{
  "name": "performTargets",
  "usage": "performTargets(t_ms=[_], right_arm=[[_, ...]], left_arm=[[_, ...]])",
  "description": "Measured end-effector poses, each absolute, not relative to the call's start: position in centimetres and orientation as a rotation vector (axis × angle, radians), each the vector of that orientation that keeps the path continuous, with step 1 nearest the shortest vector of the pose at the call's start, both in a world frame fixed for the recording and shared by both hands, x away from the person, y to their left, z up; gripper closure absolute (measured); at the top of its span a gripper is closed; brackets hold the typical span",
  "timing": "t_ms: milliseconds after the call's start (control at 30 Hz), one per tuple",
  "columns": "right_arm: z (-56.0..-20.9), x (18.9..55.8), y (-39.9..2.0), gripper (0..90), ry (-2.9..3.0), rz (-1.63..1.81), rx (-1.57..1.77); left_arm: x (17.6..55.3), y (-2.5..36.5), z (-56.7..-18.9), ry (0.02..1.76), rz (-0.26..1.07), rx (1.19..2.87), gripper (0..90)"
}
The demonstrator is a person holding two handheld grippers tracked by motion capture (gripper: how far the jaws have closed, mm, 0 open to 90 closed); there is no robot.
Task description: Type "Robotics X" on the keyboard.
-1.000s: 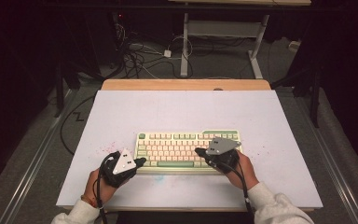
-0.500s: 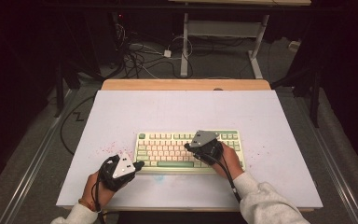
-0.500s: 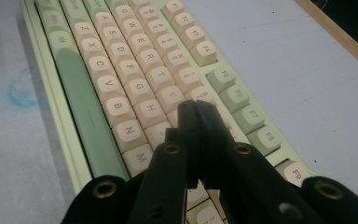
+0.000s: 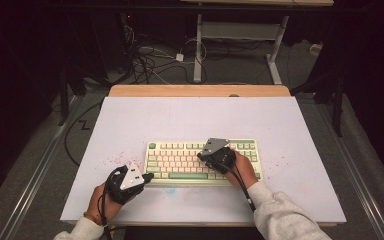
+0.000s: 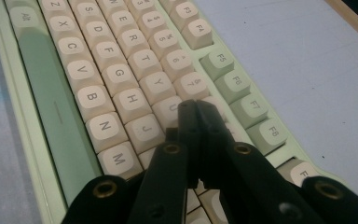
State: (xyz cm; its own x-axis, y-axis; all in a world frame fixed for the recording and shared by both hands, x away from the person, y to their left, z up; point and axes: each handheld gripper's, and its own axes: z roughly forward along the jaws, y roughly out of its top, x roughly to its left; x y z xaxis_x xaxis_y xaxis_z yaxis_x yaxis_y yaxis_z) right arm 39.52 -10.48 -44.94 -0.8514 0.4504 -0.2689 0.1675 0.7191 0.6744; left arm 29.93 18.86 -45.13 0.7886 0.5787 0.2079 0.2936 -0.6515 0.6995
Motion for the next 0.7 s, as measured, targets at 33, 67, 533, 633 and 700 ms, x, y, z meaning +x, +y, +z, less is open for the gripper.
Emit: performTargets(t_ms=[33,67,533,633,700], right_arm=[[-44.9,39.5,-10.4,89.7,2.505,0.924,0.476],[-44.9,39.5,-10.3,89.7,2.503,0.922,0.474],[-44.3,39.0,-10.3,89.7,2.516,0.899,0.462],[-43.9,38.8,-10.6,89.7,2.496,0.937,0.466],[-43.6,38.5,-10.8,89.7,2.486,0.960,0.476]], left_arm=[[29.9,18.8,-45.2,0.640,0.551,2.307,87.1],[29.9,18.8,-45.2,0.638,0.546,2.307,87.1],[30.0,18.7,-45.3,0.637,0.543,2.328,87.1],[30.0,18.6,-45.3,0.636,0.545,2.328,87.1],[30.0,18.6,-45.2,0.631,0.546,2.328,87.1]])
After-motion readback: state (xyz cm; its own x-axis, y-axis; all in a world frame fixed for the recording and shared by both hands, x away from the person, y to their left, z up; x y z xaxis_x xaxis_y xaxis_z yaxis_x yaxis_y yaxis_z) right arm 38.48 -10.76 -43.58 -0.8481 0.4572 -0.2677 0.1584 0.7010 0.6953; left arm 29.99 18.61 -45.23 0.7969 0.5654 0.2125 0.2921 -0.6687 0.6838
